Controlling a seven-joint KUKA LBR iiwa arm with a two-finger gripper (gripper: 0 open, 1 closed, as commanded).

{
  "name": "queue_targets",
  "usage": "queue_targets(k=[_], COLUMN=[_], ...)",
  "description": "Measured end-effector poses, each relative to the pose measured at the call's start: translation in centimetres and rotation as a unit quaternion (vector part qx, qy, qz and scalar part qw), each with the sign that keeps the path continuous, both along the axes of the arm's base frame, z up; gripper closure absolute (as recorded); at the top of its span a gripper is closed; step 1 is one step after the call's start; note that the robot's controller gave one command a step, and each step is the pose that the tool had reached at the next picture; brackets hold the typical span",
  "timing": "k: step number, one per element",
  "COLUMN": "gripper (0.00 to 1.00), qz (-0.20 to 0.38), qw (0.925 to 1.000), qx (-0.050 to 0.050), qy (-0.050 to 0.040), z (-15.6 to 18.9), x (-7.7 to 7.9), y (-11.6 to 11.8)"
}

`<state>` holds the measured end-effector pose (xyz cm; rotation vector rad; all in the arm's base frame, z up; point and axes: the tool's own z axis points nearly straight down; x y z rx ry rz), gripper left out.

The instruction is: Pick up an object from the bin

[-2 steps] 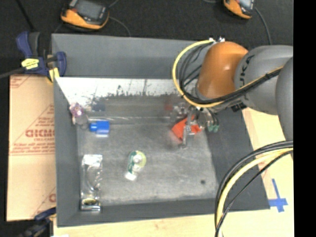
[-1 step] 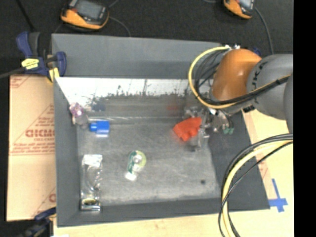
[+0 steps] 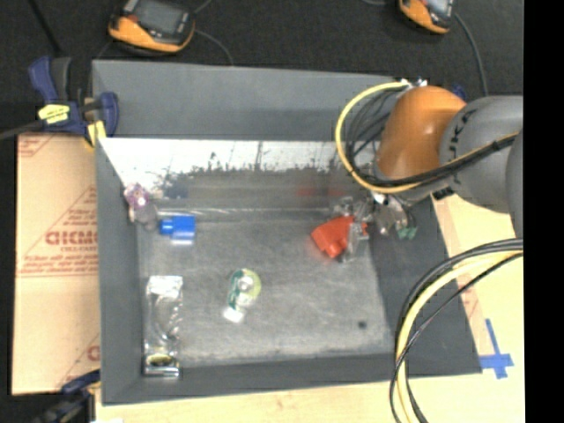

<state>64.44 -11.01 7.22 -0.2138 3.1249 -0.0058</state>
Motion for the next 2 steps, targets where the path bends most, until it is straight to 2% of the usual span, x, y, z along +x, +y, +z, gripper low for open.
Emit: queue_targets(k=[1, 2], gripper=[1.0, 1.0], qz=[-0.001, 0.009], qw=[1.0, 1.0], qx=[0.0, 0.0], qy=[-0.0017, -0.0022], z=[11.6, 23.9], x=[-2.1, -3.7], y=[1.4, 3.9])
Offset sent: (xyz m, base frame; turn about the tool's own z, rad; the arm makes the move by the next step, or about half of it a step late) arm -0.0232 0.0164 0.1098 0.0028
